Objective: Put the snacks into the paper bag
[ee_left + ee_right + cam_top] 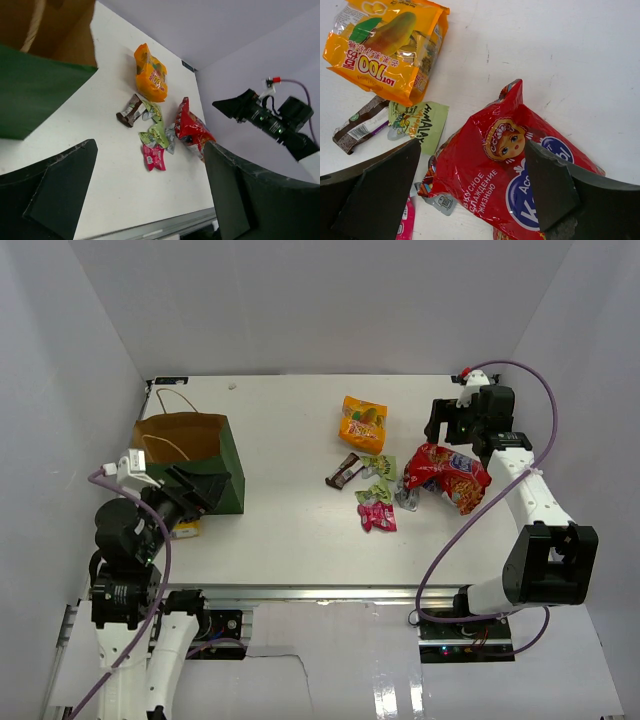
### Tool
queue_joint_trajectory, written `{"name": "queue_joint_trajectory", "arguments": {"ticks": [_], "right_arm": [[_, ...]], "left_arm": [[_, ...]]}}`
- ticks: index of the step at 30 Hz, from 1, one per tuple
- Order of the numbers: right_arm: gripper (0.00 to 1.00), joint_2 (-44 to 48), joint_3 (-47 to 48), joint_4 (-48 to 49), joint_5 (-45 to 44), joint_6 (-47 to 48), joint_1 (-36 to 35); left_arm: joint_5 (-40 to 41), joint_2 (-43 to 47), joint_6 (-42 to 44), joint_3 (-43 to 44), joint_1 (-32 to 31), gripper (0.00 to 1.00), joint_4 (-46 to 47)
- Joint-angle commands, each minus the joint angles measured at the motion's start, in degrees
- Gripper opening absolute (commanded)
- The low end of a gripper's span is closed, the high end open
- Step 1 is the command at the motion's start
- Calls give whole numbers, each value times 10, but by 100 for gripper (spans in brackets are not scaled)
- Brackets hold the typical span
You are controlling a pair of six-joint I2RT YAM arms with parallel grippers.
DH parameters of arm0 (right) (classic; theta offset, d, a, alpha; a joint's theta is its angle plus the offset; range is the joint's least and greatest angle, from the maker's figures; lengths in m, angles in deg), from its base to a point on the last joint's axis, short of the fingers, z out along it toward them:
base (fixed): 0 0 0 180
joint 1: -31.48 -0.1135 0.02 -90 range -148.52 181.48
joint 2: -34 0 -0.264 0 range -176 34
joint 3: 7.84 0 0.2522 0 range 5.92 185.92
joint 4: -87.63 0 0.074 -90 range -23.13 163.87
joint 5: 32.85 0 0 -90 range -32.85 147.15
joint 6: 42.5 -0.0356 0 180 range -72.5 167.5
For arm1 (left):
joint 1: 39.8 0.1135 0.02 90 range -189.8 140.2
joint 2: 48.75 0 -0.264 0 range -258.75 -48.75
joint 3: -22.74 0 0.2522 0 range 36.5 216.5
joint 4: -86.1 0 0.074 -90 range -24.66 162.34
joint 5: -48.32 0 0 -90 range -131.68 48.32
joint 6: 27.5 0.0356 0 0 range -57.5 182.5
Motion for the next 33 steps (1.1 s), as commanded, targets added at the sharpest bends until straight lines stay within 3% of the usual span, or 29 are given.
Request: {"name": "queue_joint_trajectory", "arguments": {"ticks": [1, 3, 7, 9, 11, 13, 17, 22, 26, 31, 33], "right_arm": [[90, 16, 46, -9, 26, -8, 2], [90, 16, 59, -23, 63, 11, 2], [90, 13, 81, -69, 258, 149, 1], [90, 7, 88, -103, 305, 213, -18], [90, 0, 92, -148, 290, 285, -45], [90, -6, 97, -207, 351, 379, -68], [90, -1, 72, -227, 413, 430, -77], [90, -11, 53, -198, 422, 414, -77], [90, -14, 40, -181, 427, 406, -77], [91, -17, 32, -178, 423, 410, -76], [92, -17, 29, -178, 418, 414, -76]], "left_arm": [[76, 23, -127, 39, 2, 98, -96], [144, 27, -190, 73, 2, 98, -206], [232, 31, -278, 123, 2, 98, -350], [272, 26, -302, 128, 2, 98, -381], [283, 15, -334, 119, 2, 98, -411], [285, -14, -355, 108, 2, 98, -420], [302, -62, -413, 86, 2, 98, -425], [342, -106, -459, 63, 2, 93, -419], [323, -123, -481, -26, 2, 91, -346], [332, -187, -476, -74, 14, 93, -230], [319, -233, -442, -79, 62, 93, -184]]}}
